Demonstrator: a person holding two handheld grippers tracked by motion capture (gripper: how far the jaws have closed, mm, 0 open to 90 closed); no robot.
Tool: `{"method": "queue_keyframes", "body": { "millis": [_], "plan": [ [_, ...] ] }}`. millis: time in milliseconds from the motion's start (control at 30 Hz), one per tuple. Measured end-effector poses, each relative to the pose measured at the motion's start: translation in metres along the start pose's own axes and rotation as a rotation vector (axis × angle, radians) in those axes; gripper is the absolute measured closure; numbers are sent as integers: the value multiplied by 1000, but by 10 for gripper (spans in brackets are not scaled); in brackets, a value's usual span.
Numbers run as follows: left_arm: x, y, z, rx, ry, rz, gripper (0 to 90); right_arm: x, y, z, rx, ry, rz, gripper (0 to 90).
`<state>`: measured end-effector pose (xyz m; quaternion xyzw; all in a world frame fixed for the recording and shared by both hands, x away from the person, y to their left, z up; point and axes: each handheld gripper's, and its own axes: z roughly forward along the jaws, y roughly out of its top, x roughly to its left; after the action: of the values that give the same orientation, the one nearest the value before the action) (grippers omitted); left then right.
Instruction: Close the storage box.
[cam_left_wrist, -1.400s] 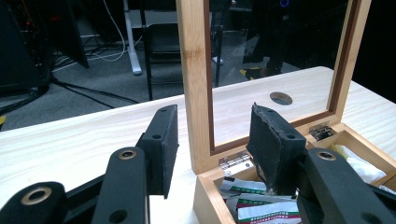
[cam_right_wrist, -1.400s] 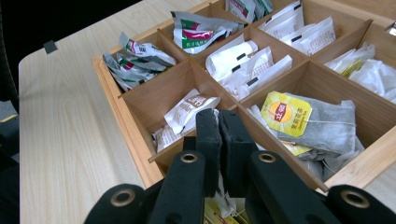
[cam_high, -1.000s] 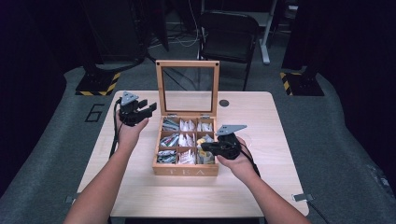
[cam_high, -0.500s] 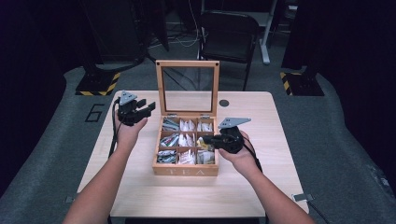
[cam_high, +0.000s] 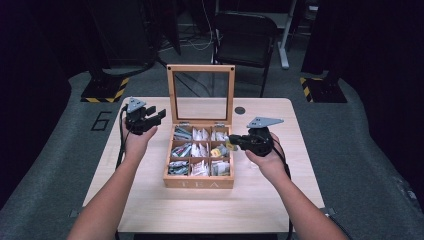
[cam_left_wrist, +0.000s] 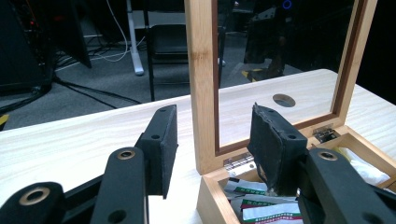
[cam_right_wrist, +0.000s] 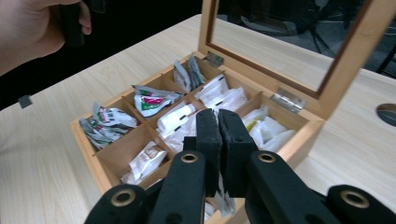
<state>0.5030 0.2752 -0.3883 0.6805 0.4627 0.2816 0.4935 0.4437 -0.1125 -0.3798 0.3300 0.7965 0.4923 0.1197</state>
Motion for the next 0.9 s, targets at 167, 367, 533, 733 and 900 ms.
{"method": "queue_keyframes", "body": {
  "millis": [167,367,533,733,900],
  "plan": [
    [0,0,0,1,2,-1,518,-8,1,-7,-6,-26,5,873],
    [0,0,0,4,1,3,518,-19,-1,-16,-8,-67,17,874],
    [1,0,-1,3,2,2,518,-28,-4,-22,-7,-97,26,874],
    [1,0,0,3,4,-2,518,-34,-10,-27,-7,-125,39,873],
    [0,0,0,3,6,1,517,-38,-19,-31,-8,-140,56,874]
  ]
}}
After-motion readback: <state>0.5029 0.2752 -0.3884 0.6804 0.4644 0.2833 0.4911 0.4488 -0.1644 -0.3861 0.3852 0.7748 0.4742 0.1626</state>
